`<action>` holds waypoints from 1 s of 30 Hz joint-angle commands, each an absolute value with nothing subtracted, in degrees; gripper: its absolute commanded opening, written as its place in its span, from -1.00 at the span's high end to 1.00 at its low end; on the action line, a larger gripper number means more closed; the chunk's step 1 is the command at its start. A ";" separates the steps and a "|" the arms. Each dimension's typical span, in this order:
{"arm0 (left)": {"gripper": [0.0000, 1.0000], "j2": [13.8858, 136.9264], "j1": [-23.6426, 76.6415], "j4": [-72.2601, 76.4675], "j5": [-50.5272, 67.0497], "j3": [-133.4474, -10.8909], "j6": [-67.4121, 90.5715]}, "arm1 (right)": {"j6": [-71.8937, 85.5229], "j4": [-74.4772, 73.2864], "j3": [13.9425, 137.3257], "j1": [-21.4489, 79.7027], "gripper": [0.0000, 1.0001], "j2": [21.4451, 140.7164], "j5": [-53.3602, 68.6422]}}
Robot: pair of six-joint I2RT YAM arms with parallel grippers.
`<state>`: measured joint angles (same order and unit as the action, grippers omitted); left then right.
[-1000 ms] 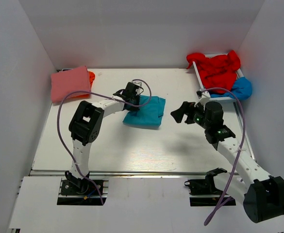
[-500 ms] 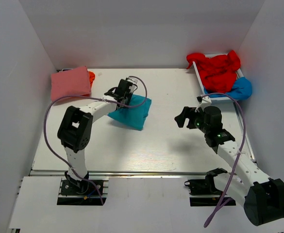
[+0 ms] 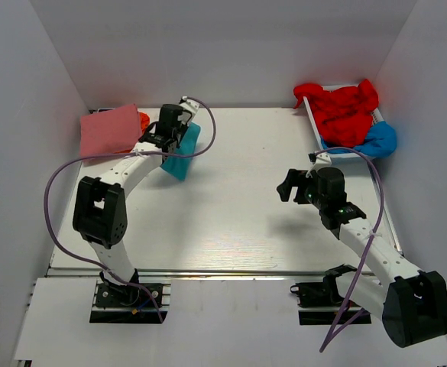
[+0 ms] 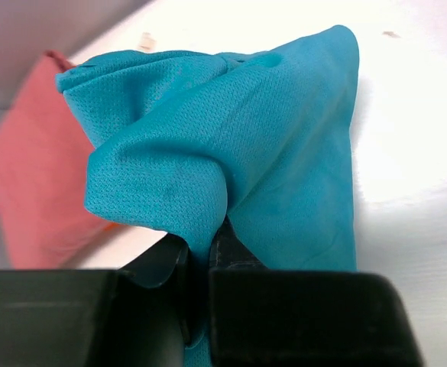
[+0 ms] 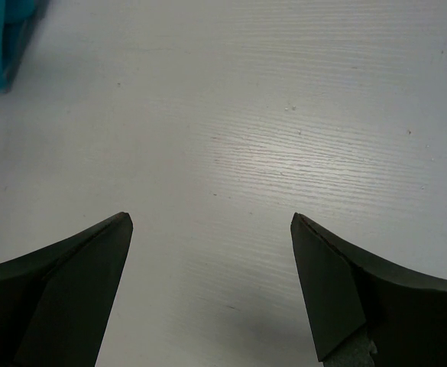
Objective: Fold and stack the t-shirts
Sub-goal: Put the neatly folded tshirt into the corner of the board with the left arm
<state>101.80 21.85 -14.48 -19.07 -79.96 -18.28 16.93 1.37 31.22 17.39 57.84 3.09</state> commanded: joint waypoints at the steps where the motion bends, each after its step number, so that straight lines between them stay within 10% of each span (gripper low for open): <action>1: 1.00 97.73 19.08 -11.25 -18.90 -84.54 -25.65 | 15.73 2.64 31.38 17.31 -0.80 57.83 0.27; 30: 1.00 113.81 -1.75 -10.63 -11.26 -103.97 -29.63 | 15.64 0.79 41.22 17.31 -0.80 70.22 -2.37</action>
